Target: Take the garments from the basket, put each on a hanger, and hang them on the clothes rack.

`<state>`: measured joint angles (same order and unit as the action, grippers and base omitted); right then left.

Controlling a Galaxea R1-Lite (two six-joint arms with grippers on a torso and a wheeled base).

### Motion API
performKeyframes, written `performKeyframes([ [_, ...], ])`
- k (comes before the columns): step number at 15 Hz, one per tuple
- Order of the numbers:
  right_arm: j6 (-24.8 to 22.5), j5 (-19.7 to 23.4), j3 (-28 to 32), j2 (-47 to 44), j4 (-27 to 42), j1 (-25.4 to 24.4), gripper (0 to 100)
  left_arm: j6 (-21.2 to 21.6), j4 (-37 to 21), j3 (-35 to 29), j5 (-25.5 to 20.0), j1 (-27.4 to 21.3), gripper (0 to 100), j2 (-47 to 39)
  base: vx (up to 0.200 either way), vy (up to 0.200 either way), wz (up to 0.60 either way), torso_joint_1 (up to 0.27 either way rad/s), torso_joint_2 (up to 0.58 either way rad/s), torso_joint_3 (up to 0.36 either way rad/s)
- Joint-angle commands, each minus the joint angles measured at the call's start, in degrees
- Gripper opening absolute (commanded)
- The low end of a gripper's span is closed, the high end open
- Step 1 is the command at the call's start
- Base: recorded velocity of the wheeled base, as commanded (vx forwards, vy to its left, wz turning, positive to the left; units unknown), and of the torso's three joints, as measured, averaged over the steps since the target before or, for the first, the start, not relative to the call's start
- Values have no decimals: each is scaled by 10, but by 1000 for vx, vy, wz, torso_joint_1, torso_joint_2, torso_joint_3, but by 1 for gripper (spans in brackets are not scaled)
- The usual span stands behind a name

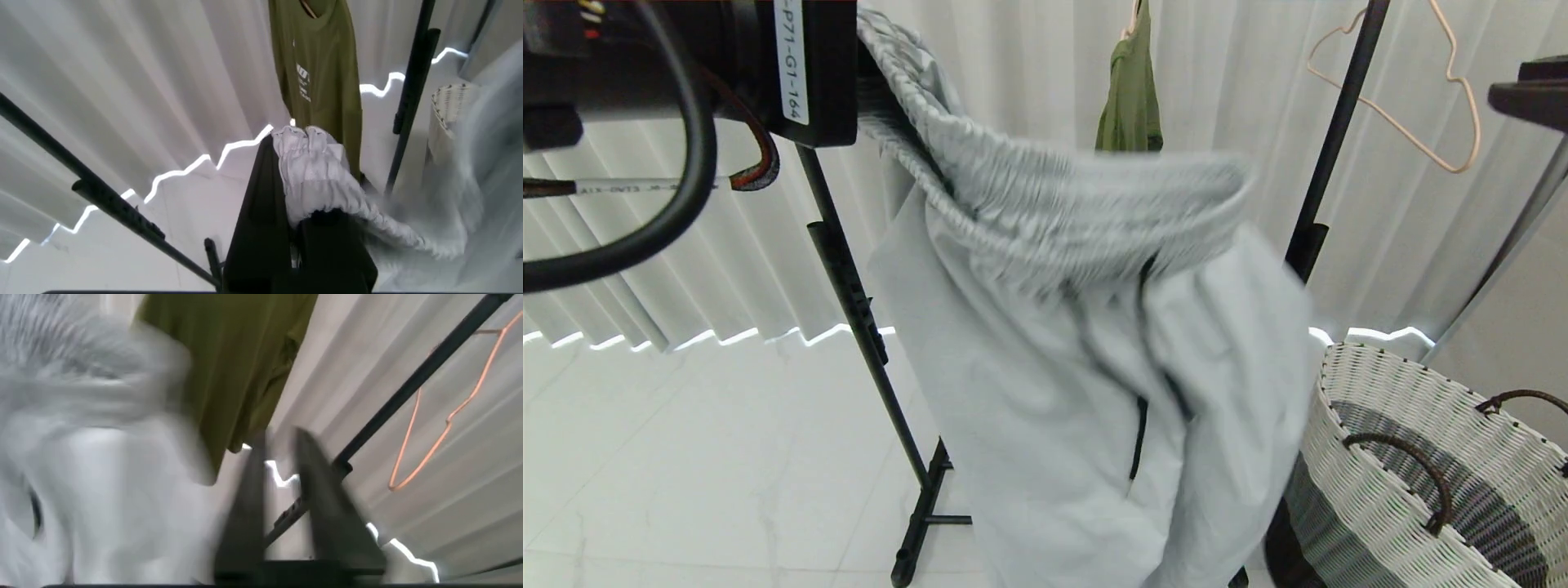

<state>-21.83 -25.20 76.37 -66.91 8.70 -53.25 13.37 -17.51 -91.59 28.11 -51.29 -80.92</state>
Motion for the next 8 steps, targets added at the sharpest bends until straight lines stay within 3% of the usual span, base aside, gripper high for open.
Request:
performKeyframes([
  [1, -1, 5, -4, -3, 1, -1, 100, 0, 0, 4, -1, 0, 0, 3, 0, 0, 0, 0, 0, 0],
  [3, -2, 30, -7, 1, 0, 0, 100, 0, 0, 13, -1, 1, 0, 9, 0, 0, 0, 0, 0, 0],
  [5, -2, 28, -13, 6, 3, 5, 100, 0, 0, 22, -1, 7, 0, 16, 0, 0, 0, 0, 0, 0],
  [6, -11, 16, -24, 9, 20, 32, 100, 2, 0, 26, -1, 10, 0, 21, 0, 0, 0, 0, 0, 0],
  [7, -38, -2, -30, 11, 29, 53, 100, 2, 0, 26, -1, 10, 0, 23, 0, 0, 0, 0, 0, 0],
  [8, -105, -16, -46, 17, 25, 90, 100, 2, 0, 26, -1, 11, 0, 28, 0, 0, 0, 0, 0, 0],
])
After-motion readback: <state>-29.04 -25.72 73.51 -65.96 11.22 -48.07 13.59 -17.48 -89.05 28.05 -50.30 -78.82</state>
